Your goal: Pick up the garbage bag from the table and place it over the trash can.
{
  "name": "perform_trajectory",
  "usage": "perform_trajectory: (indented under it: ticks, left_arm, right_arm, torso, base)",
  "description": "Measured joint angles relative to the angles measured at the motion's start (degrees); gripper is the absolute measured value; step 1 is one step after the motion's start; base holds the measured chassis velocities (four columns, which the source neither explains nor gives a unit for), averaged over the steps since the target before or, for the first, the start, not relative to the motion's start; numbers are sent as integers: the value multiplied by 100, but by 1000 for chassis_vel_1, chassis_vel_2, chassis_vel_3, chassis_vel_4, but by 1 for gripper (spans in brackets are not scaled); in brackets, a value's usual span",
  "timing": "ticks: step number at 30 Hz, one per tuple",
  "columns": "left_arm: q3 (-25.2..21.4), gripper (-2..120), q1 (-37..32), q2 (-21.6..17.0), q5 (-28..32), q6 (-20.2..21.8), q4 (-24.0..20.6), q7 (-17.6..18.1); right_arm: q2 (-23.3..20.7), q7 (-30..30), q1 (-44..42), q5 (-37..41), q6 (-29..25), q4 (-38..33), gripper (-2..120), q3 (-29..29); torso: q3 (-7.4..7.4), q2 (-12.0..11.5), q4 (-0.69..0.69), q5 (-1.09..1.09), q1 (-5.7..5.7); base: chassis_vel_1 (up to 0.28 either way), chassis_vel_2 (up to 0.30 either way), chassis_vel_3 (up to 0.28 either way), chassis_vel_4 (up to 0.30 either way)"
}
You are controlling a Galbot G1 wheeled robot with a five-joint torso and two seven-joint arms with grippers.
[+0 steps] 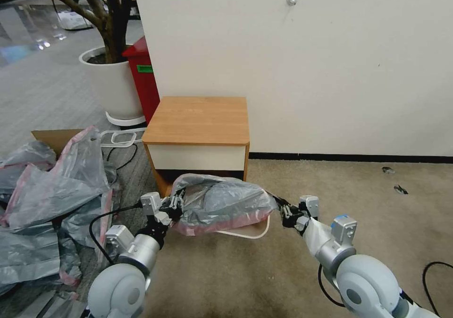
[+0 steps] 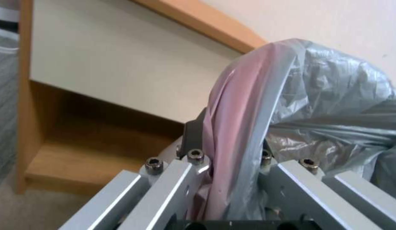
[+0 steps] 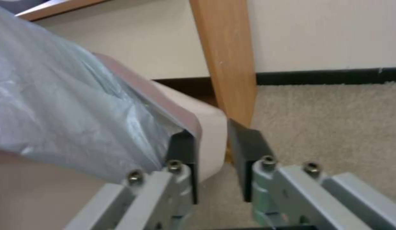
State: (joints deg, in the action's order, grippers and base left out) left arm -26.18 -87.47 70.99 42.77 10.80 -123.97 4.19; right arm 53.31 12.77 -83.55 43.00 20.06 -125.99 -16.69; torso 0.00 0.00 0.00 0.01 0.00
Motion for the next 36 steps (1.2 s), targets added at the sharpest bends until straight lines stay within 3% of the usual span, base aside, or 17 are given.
perform_trajectory:
  ticks: [10,13,16,21,24,28,36]
  left_arm:
    - [-102,5,149,110,-32,212,294,343]
    - [-84,5,157,132,-47,265,333,450]
    - [-64,5,142,146,-90,265,333,467]
    - [-19,5,134,161,-150,226,345,469]
    - [11,5,148,187,-171,138,374,451]
    - [35,5,147,201,-192,94,369,399]
    - [76,5,81,211,-351,34,336,269]
  right_arm:
    - [225,178,-617,-49,268,-525,55,-764]
    - [582,-2,-790,403,-204,-865,71,-986]
    - [783,-191,-854,899,-425,-1166,80,-947]
    - [980,-272,-1043,1128,-392,-1594,97,-209]
    - [1113,-257,-1014,903,-337,-1506,100,457]
    - [1202,-247,-834,621,-327,-1153,100,776]
    - [1263,-165,-394,587,-291,-814,100,960]
  torso:
    - [0,0,-1,-2,0]
    - [0,0,0,-1,0]
    - [0,0,0,-2,0]
    - [0,0,0,-2,0]
    - [0,0,0,-3,0]
    - [0,0,0,-1,0]
    - [0,0,0,-1,0]
  base:
    - [0,0,0,0]
    - [0,0,0,0]
    - [0,0,0,0]
    - [0,0,0,0]
    - [0,0,0,0]
    - [0,0,0,0]
    - [0,0,0,0]
